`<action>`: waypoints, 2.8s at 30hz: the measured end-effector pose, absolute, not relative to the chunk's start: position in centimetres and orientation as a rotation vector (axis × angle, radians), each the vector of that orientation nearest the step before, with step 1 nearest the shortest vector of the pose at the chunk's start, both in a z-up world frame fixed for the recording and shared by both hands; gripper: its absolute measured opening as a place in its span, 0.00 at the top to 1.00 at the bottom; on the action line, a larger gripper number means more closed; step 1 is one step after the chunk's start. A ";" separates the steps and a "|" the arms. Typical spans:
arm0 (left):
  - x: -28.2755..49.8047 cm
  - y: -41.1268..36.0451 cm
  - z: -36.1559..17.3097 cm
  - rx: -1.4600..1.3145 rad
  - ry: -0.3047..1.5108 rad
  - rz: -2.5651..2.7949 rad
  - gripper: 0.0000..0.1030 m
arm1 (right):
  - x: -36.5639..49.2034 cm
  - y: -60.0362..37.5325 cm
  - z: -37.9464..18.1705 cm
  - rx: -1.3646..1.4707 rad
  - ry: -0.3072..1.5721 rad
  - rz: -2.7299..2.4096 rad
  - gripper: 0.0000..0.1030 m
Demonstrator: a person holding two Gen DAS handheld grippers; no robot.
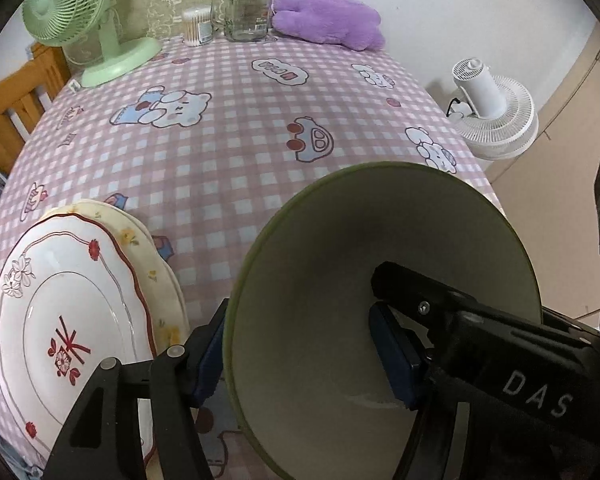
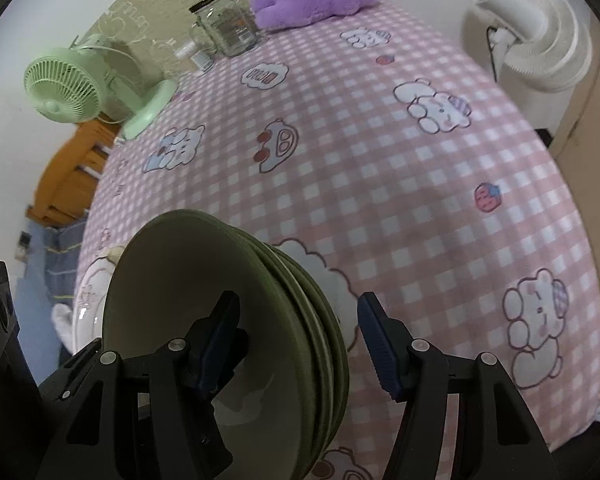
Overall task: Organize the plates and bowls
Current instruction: 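Close both tools on the rim of the nested bowl stack, then lift the nested bowls with both tools and carry them over the plates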
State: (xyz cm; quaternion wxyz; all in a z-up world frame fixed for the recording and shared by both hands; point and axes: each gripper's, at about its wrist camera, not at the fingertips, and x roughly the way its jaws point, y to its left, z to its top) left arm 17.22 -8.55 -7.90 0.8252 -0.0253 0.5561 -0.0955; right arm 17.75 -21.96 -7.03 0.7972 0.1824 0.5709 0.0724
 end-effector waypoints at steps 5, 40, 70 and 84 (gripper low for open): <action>17.0 -8.6 -7.8 -0.078 1.182 -0.198 0.41 | 17.9 -21.8 -7.1 0.405 1.240 0.211 0.52; 15.3 -7.7 -1.7 -0.116 1.132 -0.125 0.45 | 17.2 -20.5 -0.8 0.299 1.200 0.229 0.53; 14.3 4.0 -0.2 -0.109 1.096 -0.190 0.46 | 15.5 -9.5 1.8 0.291 1.146 0.143 0.53; 14.7 10.4 -1.8 -0.133 1.149 -0.152 0.46 | 16.5 -3.0 0.1 0.280 1.197 0.173 0.53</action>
